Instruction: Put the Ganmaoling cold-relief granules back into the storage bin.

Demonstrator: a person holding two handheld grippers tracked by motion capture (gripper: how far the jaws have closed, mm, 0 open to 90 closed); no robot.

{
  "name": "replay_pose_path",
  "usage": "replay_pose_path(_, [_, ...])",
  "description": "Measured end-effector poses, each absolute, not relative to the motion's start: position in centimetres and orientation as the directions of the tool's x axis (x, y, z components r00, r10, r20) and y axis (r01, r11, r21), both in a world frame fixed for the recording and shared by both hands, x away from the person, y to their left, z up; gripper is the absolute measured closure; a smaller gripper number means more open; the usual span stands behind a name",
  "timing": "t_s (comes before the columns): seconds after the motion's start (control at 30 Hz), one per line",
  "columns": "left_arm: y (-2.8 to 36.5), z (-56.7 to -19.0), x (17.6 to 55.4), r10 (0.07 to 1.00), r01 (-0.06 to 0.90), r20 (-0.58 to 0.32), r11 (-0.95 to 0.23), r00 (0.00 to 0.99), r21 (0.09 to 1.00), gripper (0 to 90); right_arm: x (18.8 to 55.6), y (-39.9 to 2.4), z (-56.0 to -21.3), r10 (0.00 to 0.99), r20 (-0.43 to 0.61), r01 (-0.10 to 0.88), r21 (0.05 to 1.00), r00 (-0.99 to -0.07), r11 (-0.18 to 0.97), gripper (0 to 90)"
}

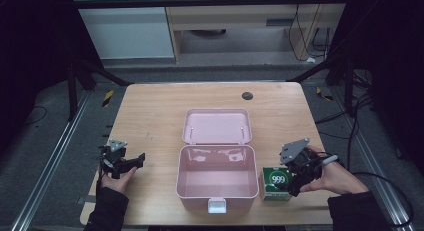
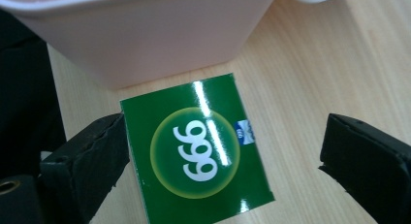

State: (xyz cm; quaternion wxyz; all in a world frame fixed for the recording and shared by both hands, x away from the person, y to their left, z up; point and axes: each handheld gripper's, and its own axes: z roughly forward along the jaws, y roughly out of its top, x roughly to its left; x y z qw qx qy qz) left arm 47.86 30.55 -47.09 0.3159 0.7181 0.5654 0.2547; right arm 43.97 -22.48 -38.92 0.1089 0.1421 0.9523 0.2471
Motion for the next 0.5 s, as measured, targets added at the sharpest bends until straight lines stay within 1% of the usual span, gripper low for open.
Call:
replay_pose_path(0.33, [30.6, -47.1, 47.8, 0.973, 0.650, 0.012, -0.162, 0.229, 0.742, 19.9, 44.0, -22.0, -39.8, 0.300, -0.124, 0.208, 0.476, -0.946, 0.854, 2.5])
replay_pose_path(0.5, [30.6, -47.1, 47.9, 0.973, 0.650, 0.013, -0.164, 0.230, 0.742, 19.9, 44.1, -21.8, -40.6, 0.294, -0.108, 0.218, 0.446, -0.950, 0.868, 2.5])
